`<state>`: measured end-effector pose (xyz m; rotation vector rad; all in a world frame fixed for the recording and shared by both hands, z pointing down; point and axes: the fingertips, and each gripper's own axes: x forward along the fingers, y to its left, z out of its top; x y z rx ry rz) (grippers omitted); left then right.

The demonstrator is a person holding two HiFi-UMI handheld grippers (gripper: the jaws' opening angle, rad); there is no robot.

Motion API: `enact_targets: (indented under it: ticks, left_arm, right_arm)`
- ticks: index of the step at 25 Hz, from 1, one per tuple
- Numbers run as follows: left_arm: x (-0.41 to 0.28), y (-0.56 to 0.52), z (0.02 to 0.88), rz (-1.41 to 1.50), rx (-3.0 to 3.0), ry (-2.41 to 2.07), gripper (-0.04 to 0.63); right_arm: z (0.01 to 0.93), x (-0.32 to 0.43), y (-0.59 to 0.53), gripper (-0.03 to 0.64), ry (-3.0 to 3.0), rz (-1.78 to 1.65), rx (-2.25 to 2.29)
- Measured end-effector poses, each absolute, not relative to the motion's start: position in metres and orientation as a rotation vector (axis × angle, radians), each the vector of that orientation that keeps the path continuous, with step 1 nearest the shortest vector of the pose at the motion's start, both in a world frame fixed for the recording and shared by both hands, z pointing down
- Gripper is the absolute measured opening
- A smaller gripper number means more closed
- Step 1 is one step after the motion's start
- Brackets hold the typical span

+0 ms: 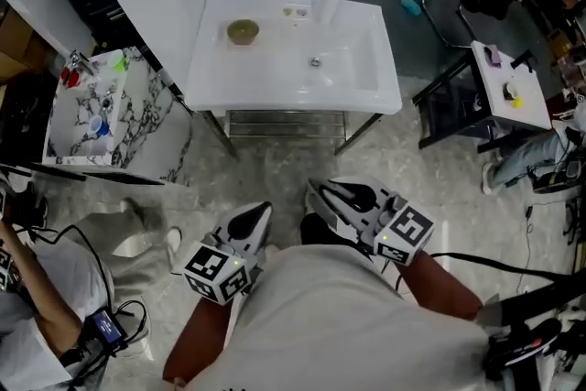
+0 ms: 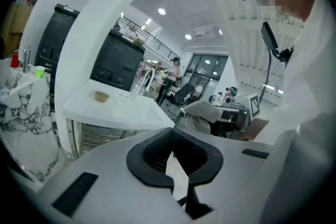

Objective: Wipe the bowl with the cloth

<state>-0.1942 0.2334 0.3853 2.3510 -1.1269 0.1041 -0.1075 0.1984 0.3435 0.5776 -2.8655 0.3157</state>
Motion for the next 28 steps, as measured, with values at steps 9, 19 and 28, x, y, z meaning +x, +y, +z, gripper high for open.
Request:
enact_targets:
  ticks: [9, 19, 28]
  left_arm:
    - [-0.176, 0.097, 0.388, 0.166, 2.266, -1.27, 0.014]
    - [-0.194, -0.028, 0.414, 0.19, 2.096, -1.379, 0.087]
    - [-0.27, -0.14, 0.472, 0.129, 1.899, -1.36, 0.087]
  right_arm:
    - [0.333, -0.083, 0.08, 0.033, -2.942, 0.235, 0.445]
    - [0.331, -0.056, -0.013, 0.034, -2.961, 0.106, 0.469]
    - [0.336, -0.086, -0.066, 0.034, -2.918, 0.165, 0.603]
